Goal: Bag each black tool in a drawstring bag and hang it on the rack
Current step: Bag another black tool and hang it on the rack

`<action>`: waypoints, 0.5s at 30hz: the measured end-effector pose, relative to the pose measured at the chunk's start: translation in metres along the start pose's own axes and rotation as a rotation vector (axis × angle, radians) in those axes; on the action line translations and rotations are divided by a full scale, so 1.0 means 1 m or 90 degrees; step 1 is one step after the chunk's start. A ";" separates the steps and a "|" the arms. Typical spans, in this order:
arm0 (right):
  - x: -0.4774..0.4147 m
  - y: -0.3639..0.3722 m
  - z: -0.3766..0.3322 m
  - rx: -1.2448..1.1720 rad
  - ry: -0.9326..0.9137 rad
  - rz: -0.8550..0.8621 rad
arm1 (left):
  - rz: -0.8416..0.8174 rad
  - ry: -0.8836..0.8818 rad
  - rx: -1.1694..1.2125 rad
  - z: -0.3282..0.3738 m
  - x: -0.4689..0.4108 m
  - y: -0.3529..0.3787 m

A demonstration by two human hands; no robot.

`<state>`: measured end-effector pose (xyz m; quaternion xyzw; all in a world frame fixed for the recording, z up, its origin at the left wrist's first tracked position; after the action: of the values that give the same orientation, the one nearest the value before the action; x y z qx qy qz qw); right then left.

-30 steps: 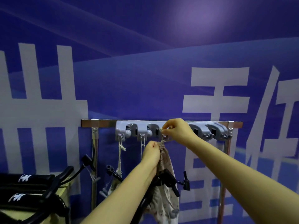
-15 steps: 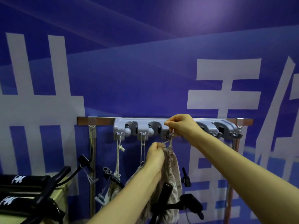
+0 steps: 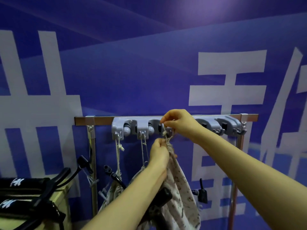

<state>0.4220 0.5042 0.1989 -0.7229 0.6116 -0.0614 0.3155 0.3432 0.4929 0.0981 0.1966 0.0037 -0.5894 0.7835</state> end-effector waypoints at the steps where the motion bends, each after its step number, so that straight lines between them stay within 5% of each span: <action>1: -0.002 0.001 0.002 0.022 0.003 0.024 | 0.007 0.008 -0.014 0.001 -0.001 -0.002; 11: 0.006 0.011 0.041 -0.008 0.006 0.123 | 0.008 -0.120 -0.072 -0.032 -0.006 -0.014; 15: 0.020 0.016 0.038 0.017 -0.015 0.181 | 0.017 -0.079 -0.130 -0.019 -0.010 -0.018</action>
<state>0.4309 0.4995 0.1543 -0.6252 0.7034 -0.0158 0.3377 0.3281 0.5035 0.0780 0.0788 0.0123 -0.5868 0.8058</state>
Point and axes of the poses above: each hand's wrist, its own x-axis away from the middle knuckle, its own y-axis out of the palm, z = x × y, the point moved 5 cm from there along -x, towards the middle knuckle, and after that the axes turned 12 degrees about y, right-handed, at the moved point
